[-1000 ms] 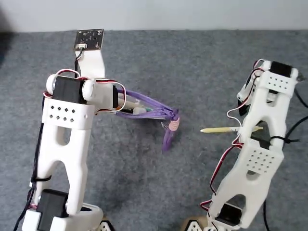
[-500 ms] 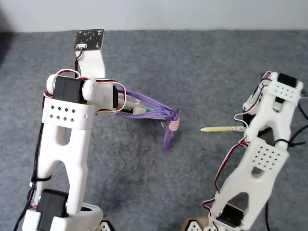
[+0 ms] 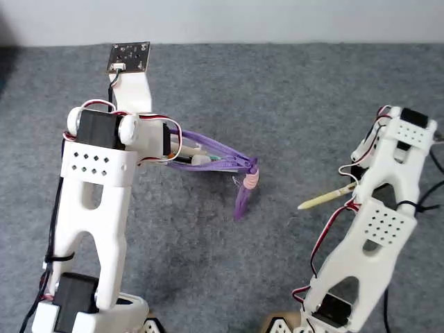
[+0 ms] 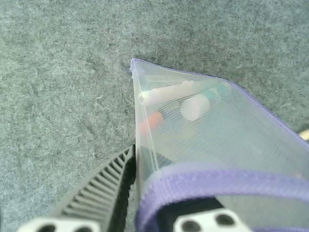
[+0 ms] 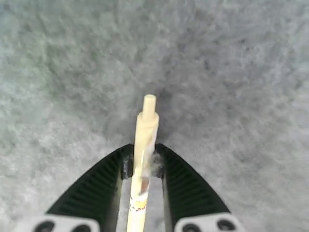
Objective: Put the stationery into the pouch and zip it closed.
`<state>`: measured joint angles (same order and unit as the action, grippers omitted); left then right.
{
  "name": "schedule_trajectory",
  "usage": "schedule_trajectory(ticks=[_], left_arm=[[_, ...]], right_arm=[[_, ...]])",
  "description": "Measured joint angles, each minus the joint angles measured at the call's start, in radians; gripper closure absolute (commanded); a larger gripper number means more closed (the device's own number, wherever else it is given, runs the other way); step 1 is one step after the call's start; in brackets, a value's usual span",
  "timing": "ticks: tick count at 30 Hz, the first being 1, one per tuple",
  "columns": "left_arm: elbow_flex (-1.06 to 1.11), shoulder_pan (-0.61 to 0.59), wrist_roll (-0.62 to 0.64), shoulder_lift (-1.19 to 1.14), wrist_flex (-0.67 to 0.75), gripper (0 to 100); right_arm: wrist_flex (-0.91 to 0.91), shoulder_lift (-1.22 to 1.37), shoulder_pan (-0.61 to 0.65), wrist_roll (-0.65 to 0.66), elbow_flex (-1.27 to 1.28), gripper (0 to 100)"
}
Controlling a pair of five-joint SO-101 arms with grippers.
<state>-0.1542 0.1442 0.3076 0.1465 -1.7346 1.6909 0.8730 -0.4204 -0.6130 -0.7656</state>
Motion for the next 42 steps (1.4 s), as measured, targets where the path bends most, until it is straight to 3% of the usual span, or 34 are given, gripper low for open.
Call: schedule_trajectory(ticks=[14,27,32,42], left_arm=[[0.0,0.0,0.0,0.0,0.0,99],[0.0,0.0,0.0,0.0,0.0,99],[0.0,0.0,0.0,0.0,0.0,99],[0.0,0.0,0.0,0.0,0.0,99]], right_arm=[[0.06,-0.448,0.092,0.212,0.0,99.1],[0.049,-1.102,0.442,0.219,0.371,99.1],[-0.117,-1.309,0.583,0.216,0.509,99.1],[-0.634,-1.494,0.862,0.261,0.761,99.1]])
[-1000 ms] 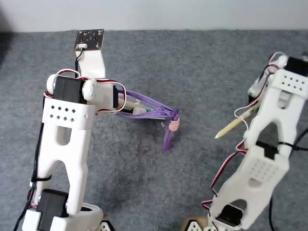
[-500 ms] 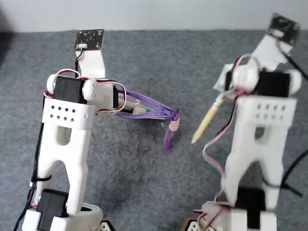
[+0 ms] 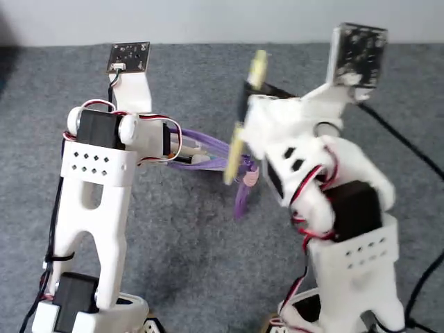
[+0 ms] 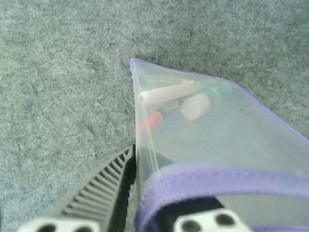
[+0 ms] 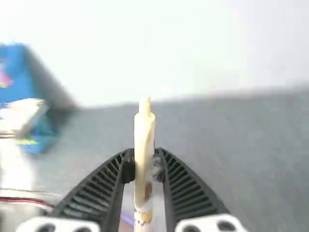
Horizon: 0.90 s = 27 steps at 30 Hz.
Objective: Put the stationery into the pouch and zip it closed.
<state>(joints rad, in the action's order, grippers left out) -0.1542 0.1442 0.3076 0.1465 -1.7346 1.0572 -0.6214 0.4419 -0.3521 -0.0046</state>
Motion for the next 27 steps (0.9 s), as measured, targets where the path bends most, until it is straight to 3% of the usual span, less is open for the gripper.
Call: schedule_trajectory(ticks=[6,20,27], left_arm=[[0.0,0.0,0.0,0.0,0.0,99],[0.0,0.0,0.0,0.0,0.0,99],[0.0,0.0,0.0,0.0,0.0,99]], right_arm=[[-0.249,-0.006,0.092,0.143,0.064,99.1],[-0.377,-0.046,0.149,0.41,0.324,98.6],[-0.334,-0.212,0.157,0.548,0.502,75.8]])
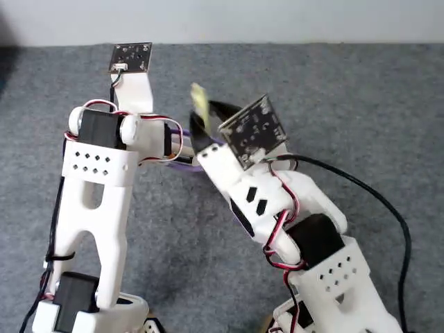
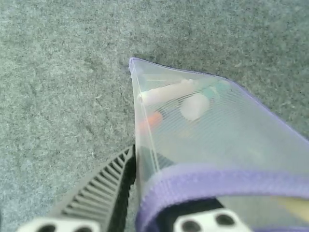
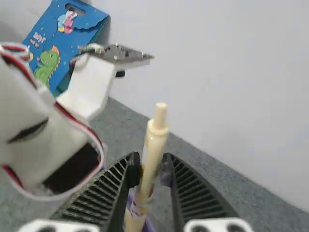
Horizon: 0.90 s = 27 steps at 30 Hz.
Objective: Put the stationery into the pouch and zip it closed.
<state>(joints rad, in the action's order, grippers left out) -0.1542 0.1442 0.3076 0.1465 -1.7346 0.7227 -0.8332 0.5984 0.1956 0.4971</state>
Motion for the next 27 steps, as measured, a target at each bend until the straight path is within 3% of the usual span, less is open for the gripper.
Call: schedule_trajectory(ticks=[4,12,22,27], left_arm=[[0.002,0.0,0.0,0.0,0.0,99],[0.002,0.0,0.0,0.0,0.0,99],[0.002,0.0,0.0,0.0,0.0,99],[0.002,0.0,0.0,0.0,0.0,99]], right_arm=[[0.101,-0.064,0.031,0.015,0.015,78.9],[0.126,-0.16,0.044,0.015,0.015,98.8],[0.264,-0.227,-0.018,0.015,0.015,99.1],[0.298,-0.227,-0.021,-0.069,0.058,99.1]])
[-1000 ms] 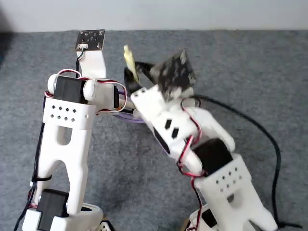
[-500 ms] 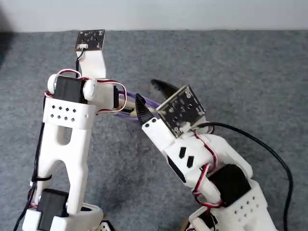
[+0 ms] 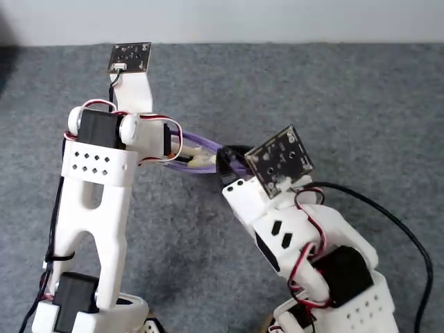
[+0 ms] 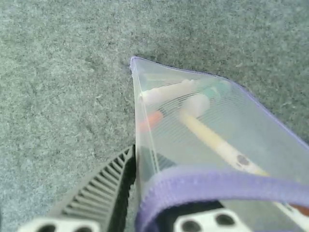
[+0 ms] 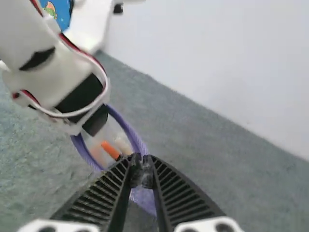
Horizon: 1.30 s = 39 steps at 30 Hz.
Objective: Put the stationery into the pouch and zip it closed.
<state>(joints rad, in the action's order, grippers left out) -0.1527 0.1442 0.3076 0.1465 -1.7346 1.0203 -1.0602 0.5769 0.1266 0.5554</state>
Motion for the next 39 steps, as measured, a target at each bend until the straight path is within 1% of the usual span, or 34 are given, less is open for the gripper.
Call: schedule_trajectory(ticks=[6,10,14,17,20,25,29,36,38,39], left_arm=[[0.0,0.0,0.0,-0.002,0.0,99],[0.0,0.0,0.0,-0.002,0.0,99],[0.0,0.0,0.0,-0.002,0.0,99],[0.0,0.0,0.0,-0.002,0.0,99],[0.0,0.005,0.0,-0.002,0.0,99],[0.009,0.023,0.0,-0.002,-0.002,99],[0.009,0.025,0.0,0.0,-0.002,99],[0.009,0.014,0.0,-0.003,-0.002,99],[0.009,0.014,0.0,-0.003,-0.002,99],[0.009,0.014,0.0,-0.003,-0.002,99]], right_arm=[[-0.034,0.133,-0.003,-0.074,0.023,99.1],[-0.058,0.265,-0.003,-0.086,0.0,99.1],[-0.055,0.342,0.0,-0.086,-0.015,99.1],[0.0,0.37,0.0,-0.087,-0.054,99.1],[0.103,0.407,0.0,-0.086,-0.097,99.1],[0.307,0.471,-0.078,-0.086,-0.204,98.7],[0.364,0.48,-0.127,-0.089,-0.293,98.6],[0.414,0.46,-0.149,-0.098,-0.462,98.6],[0.437,0.442,-0.152,-0.12,-0.489,97.0],[0.454,0.433,-0.152,-0.127,-0.497,94.6]])
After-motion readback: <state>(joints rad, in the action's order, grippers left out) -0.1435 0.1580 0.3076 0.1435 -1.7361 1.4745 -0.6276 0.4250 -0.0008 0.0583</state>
